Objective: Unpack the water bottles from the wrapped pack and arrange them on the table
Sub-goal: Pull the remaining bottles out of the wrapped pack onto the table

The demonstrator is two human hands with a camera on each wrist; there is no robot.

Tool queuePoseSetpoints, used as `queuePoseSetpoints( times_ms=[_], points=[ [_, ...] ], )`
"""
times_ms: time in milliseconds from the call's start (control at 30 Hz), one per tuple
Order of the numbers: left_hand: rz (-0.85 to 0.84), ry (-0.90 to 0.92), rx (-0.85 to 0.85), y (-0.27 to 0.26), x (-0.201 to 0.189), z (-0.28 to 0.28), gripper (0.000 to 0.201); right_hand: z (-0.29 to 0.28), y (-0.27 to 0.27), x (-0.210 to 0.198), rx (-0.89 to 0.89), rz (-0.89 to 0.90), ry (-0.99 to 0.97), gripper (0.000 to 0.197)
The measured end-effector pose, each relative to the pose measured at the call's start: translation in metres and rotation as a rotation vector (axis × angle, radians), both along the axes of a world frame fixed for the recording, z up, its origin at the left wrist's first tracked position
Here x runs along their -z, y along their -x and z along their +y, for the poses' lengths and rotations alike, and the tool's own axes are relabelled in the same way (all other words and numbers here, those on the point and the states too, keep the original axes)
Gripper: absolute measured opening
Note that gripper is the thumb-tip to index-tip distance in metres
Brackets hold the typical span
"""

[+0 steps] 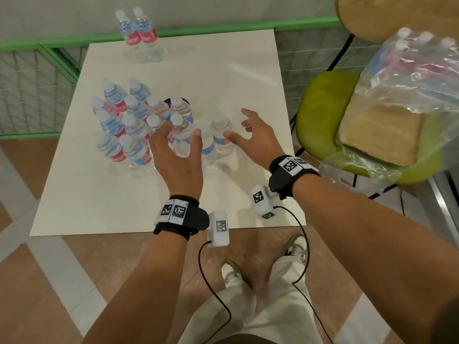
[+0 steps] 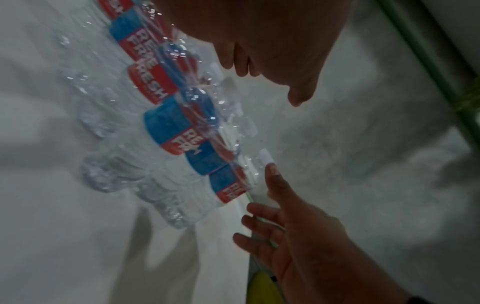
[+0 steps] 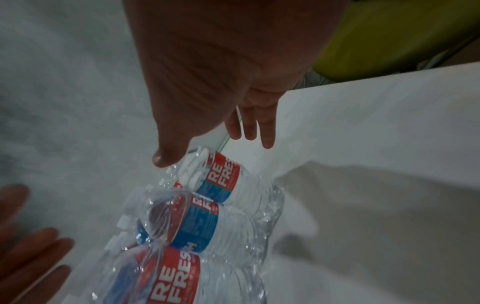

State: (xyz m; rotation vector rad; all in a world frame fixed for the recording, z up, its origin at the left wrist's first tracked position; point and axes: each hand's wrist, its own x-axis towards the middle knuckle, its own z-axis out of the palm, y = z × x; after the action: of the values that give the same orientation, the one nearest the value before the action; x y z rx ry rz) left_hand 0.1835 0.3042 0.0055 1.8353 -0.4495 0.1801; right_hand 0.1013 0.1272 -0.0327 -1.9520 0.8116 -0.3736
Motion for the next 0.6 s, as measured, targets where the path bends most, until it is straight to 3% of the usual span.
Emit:
queuePoseSetpoints(
  times_ms=[133, 233, 433, 600],
  points=[
    [-0.088, 0.058, 0.008, 0.018, -0.025, -0.031, 0.035, -0.018, 0.02, -0.009, 0.117, -0.015, 0.069, 0.046],
    [0.046, 0.076, 0.147, 0.045, -0.027, -0.068, 0.026, -0.044, 0.048, -0.005, 0.213, -0.009, 0.069, 0.048],
    [0.119, -0.191, 0.652, 0.114, 0.006, -0.165, 0.015, -0.117, 0.145, -0.005, 0.378, 0.139, 0.105, 0.044],
    [0.016, -0.521, 1.055, 0.177, 0.029, -0.258, 0.021, -0.18, 0.218, -0.006, 0.487, 0.267, 0.086, 0.024]
  ],
)
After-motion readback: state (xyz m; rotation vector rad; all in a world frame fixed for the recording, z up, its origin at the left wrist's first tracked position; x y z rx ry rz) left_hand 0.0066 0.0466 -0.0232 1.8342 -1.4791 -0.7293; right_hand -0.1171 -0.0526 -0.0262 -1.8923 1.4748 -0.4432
